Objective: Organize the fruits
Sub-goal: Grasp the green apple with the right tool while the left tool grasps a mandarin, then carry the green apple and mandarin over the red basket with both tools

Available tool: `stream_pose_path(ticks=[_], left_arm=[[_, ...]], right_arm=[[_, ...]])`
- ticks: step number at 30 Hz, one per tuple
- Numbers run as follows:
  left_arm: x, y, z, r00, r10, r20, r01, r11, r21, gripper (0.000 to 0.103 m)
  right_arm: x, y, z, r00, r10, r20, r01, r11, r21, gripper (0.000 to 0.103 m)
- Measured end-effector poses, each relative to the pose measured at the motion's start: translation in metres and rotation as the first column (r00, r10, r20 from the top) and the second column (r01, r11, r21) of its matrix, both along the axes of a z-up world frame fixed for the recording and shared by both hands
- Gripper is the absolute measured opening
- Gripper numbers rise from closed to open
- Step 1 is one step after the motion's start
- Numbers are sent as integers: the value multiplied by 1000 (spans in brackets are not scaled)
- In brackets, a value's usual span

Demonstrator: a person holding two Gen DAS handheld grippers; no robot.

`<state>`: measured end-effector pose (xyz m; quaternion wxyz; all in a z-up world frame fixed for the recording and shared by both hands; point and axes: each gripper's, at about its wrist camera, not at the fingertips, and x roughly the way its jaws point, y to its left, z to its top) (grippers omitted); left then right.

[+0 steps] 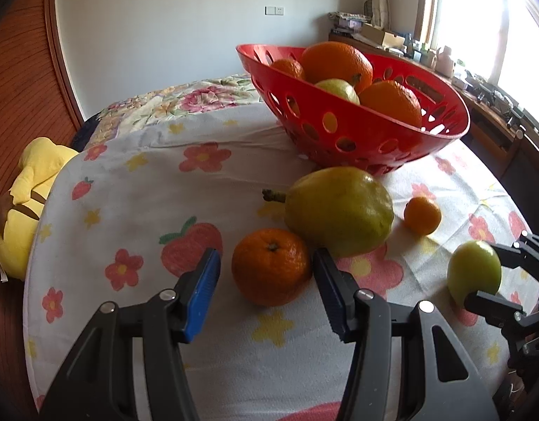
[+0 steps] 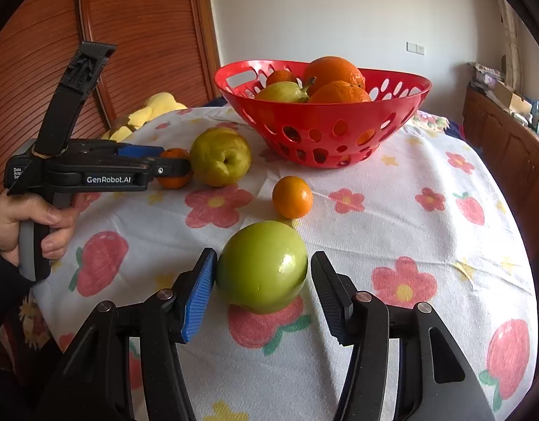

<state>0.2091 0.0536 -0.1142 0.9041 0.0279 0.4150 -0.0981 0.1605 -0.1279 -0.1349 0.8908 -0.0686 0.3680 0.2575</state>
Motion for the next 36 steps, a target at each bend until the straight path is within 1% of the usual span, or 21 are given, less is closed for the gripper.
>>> stream_pose_path(ticks=[2,3,6,11,17,20,28,36], left_arm=[[-1,-1,-2,1000,-8,-3,8,1000,-5,46],[-2,0,-3,1000,-12,-2,12,1000,-15,46],[-6,0,-2,1000,-10,15,10,1000,-9,44],[-19,4,6,999,-6,39,7,999,-47,44],[-46,1,26,996,-15,91,22,997,-78,44],[-54,-1,34,993,-21,113,31,995,-93,44],[-68,-10,49,986,-39,160,56,993,-100,44],[-73,-12,60,981,-37,193,59,993,-106,44]], right_arm=[[0,1,0,1000,1,0,-1,1000,-2,57],[0,1,0,1000,1,0,-1,1000,-2,57],[0,1,0,1000,3,-3,-3,1000,-2,57],[0,1,0,1000,4,-4,-4,1000,-2,57],[0,2,-1,1000,7,-8,-7,1000,-2,57],[0,2,-1,1000,13,-6,-13,1000,-2,54],[0,2,-1,1000,7,1,-7,1000,-4,54],[-1,-1,1,1000,-8,16,8,1000,4,54]])
